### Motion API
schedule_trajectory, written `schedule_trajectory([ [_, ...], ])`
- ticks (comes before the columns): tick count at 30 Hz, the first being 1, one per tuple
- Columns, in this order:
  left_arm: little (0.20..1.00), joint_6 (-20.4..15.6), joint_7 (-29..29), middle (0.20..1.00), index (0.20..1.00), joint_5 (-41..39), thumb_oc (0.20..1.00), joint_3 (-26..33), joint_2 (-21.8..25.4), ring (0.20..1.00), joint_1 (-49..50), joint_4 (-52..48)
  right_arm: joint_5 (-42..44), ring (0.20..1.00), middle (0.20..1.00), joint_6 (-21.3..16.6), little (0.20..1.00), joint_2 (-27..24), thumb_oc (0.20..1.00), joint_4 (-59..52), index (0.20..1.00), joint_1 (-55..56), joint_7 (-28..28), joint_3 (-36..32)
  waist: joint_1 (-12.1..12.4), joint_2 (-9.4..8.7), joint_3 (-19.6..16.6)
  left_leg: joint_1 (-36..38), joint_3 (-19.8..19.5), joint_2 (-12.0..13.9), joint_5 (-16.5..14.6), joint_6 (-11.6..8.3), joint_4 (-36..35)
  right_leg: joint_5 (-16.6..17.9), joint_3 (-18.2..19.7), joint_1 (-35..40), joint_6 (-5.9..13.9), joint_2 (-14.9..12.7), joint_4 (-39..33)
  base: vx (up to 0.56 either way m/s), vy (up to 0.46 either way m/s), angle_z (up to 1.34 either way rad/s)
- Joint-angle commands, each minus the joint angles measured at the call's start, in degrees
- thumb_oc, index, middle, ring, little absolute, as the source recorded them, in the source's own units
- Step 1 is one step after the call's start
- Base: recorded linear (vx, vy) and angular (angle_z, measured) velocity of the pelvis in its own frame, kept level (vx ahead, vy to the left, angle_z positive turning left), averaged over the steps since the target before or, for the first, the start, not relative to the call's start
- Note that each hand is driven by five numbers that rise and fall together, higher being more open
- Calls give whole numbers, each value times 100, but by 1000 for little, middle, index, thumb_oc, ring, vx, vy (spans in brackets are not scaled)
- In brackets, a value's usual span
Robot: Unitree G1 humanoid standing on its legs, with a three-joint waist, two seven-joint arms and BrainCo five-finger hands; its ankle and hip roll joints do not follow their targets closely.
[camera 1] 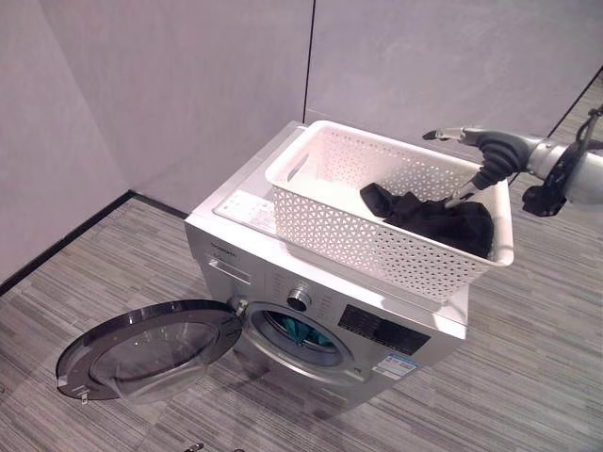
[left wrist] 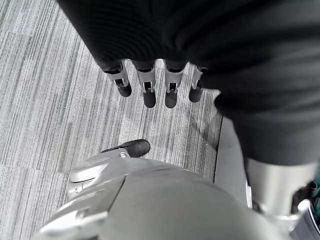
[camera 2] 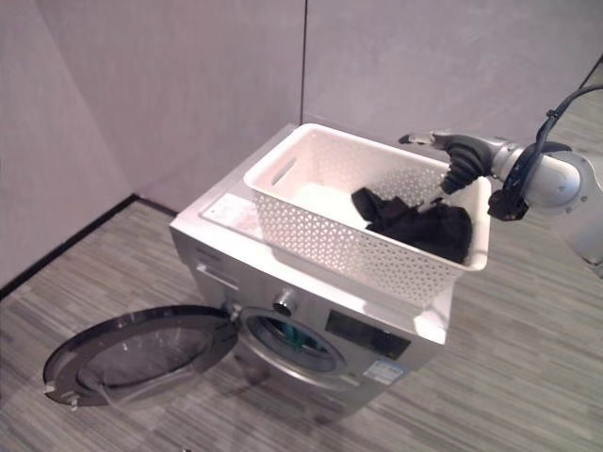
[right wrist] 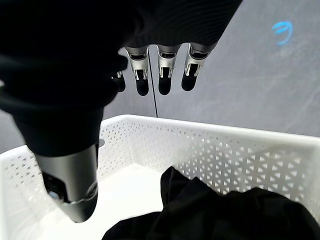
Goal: Grab the laundry basket,head to the washer,open it,put in the laundry and shut it.
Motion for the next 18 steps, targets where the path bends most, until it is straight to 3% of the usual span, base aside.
schedule_trajectory([
  [1, 1000, -79, -86, 1000, 1000, 4, 1000, -94, 137, 1000, -128, 277, -29, 1000, 1000, -25, 1000, -52, 1000, 105, 1000, -282, 38, 236, 116, -380, -13, -359, -49, 229, 181, -34, -85, -22, -139, 53, 119, -134, -2, 1, -1, 4],
  [12, 1000, -65, -125, 1000, 1000, -12, 1000, -175, 102, 1000, -140, 254, -248, 1000, 1000, 7, 1000, 91, 1000, 377, 1000, -206, 180, 420, 156, -370, 37, -430, -105, 221, 210, -29, -85, -22, -206, 22, 117, -147, -2, 0, 1, 2],
  [18, 1000, -64, -187, 1000, 1000, 51, 1000, -164, 108, 1000, -102, 246, -357, 1000, 1000, 15, 1000, -118, 1000, 295, 1000, -180, 441, 686, 170, -378, 46, -464, -139, 208, 210, -34, -85, -13, -257, 13, 128, -160, -2, 4, 1, 5],
])
